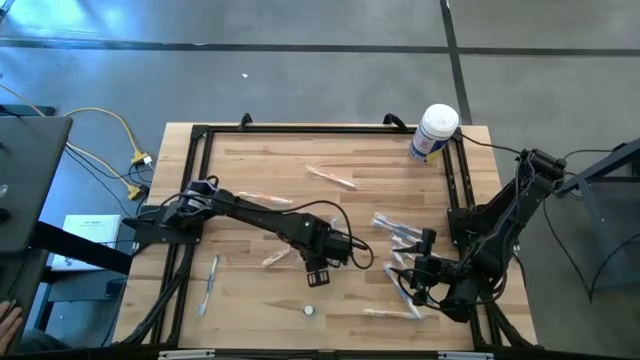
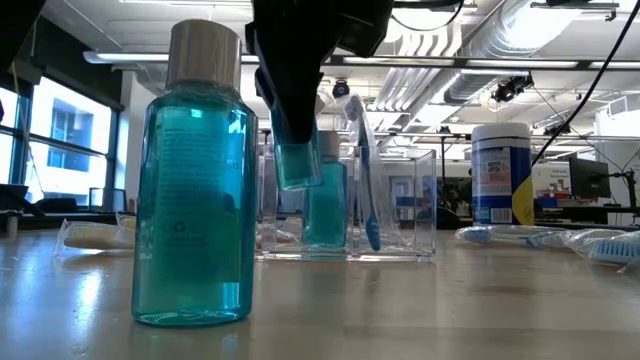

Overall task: Pick & Place toothbrushing station
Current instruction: Put the blue mouthwash into the transparent organizer, then put the blue toothbrush into the transparent organizer

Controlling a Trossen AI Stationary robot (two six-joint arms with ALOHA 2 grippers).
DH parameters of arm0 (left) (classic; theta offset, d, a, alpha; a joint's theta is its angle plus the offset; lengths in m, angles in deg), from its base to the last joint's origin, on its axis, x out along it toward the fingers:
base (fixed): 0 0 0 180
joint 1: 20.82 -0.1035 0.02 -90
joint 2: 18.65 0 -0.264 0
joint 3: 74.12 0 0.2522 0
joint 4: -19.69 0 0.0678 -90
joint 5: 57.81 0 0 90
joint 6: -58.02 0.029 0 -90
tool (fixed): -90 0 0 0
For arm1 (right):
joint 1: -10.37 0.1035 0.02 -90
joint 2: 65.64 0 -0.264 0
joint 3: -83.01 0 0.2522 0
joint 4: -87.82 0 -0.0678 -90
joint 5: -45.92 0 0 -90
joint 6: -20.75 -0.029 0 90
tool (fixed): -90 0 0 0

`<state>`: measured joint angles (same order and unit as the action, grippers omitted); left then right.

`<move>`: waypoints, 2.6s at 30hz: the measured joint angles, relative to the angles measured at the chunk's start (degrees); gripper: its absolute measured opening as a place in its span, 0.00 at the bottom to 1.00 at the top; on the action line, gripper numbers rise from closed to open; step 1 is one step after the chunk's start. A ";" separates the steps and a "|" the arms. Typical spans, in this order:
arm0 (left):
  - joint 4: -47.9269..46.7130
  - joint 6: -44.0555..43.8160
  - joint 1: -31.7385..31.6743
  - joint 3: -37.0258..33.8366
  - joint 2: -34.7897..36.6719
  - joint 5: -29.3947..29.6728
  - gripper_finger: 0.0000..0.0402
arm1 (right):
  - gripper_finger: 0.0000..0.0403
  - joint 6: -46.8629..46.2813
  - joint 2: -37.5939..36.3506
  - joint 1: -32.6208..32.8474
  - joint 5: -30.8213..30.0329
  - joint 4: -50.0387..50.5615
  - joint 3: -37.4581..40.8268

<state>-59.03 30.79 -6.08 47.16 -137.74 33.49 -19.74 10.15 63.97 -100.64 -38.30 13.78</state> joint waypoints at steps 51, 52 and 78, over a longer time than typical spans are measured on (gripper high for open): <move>0.59 -0.41 4.67 2.54 3.73 -2.86 0.30 | 0.51 -1.49 0.00 0.02 0.80 -0.59 0.04; 0.68 -1.08 5.20 2.71 4.29 -3.66 0.30 | 0.51 -2.20 0.01 0.00 1.64 -0.57 0.04; -14.54 -12.68 26.15 2.71 10.29 18.62 0.30 | 0.51 -24.11 2.64 -18.22 25.72 32.06 0.04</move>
<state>-73.57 18.11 20.07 49.88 -127.44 52.11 -43.84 12.79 45.75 -74.92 -6.24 13.83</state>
